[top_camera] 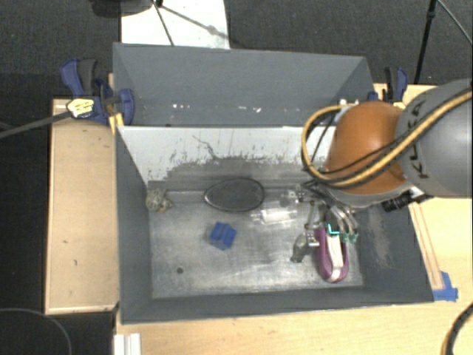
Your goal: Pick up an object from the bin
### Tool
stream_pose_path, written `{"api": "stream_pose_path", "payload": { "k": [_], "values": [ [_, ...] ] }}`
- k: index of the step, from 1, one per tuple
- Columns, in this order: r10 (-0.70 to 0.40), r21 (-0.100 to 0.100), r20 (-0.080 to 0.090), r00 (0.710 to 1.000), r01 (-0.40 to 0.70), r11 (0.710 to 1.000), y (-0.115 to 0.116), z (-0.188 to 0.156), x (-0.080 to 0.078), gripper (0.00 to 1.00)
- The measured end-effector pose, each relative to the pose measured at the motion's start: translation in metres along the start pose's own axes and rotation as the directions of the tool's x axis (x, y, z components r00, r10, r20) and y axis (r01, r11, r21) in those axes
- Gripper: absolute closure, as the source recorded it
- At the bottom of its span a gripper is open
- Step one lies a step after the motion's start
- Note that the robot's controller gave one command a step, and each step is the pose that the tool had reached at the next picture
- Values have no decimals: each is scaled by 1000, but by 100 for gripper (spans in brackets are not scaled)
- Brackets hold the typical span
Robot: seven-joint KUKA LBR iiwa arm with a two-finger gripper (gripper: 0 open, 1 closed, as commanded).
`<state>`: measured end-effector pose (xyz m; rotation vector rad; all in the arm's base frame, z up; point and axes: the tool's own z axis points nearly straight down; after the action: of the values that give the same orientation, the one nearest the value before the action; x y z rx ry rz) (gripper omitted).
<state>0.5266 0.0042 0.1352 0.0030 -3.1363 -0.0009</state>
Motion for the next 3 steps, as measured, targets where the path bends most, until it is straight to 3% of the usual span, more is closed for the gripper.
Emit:
{"api": "stream_pose_path", "payload": {
  "k": [1, 2, 3],
  "values": [
    [-7, -3, 10, 1000, 7, 1000, 82, 66, -52, 0],
    [73, -2, 3, 997, -73, 997, 129, 61, -6, 0],
    [77, -1, 8, 997, -77, 997, 126, 60, -8, 100]
  ]
}}
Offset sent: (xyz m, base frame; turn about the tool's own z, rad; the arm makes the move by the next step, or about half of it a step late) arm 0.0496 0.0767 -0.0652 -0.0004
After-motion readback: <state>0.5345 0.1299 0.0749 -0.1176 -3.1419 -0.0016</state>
